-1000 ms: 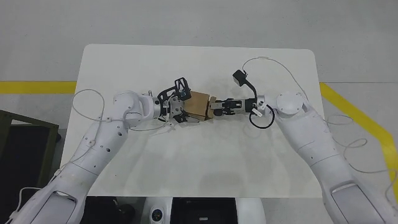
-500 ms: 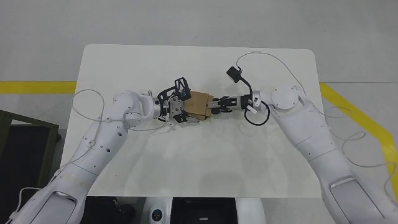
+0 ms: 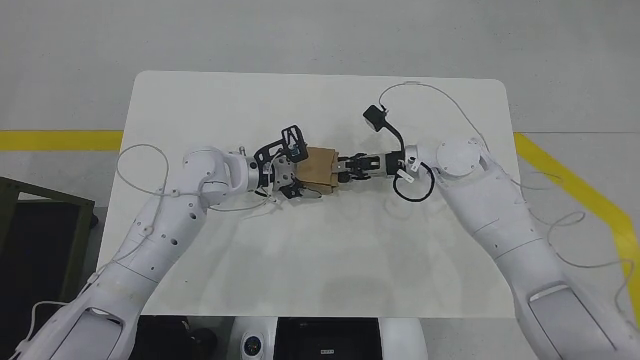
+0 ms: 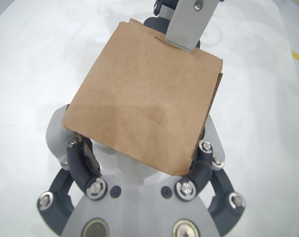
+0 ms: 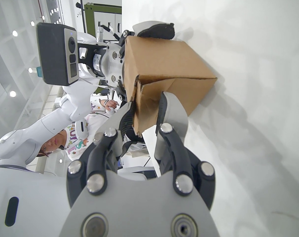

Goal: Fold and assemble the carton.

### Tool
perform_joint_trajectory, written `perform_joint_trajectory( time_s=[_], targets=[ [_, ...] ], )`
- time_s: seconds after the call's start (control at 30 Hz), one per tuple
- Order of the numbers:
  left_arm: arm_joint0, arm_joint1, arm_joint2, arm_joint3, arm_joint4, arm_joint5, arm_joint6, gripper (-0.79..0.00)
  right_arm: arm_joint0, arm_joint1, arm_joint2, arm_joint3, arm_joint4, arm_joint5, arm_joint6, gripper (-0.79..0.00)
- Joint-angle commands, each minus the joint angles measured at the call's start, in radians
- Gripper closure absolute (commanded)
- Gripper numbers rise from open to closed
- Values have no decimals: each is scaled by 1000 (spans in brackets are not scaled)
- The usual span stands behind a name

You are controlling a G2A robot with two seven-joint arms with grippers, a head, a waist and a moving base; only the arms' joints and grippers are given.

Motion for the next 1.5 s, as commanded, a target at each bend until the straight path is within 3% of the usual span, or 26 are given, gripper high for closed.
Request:
perform_joint_trajectory(
  time_s=[0.0,0.23,0.33,0.37,0.43,0.47,0.73,1.47],
  targets=[
    [0,0,0,1,-1,0,-1,-785,-2,3,6,0,-3,-2,4,-271],
    [0,-1,2,2,-4,-1,-5,-785,-21,22,52,-29,-10,-1,18,-302],
    [-1,-1,2,2,-3,-1,-4,-785,-34,34,80,-51,-27,7,22,-280],
    [-1,-1,2,2,-3,-1,-3,-785,-39,39,89,-58,-41,15,20,-249],
    [-2,-2,4,2,-3,1,-3,-785,-51,48,104,-75,-67,35,22,-9],
    [-3,-2,5,2,-2,0,-4,-785,-58,52,110,-84,-76,45,25,0],
    [-8,-5,12,1,-4,1,-2,-785,-87,55,89,-135,-79,88,47,0],
    [-15,-9,12,17,-19,9,-2,-785,-2,18,2,-29,-47,40,43,0]
  ],
)
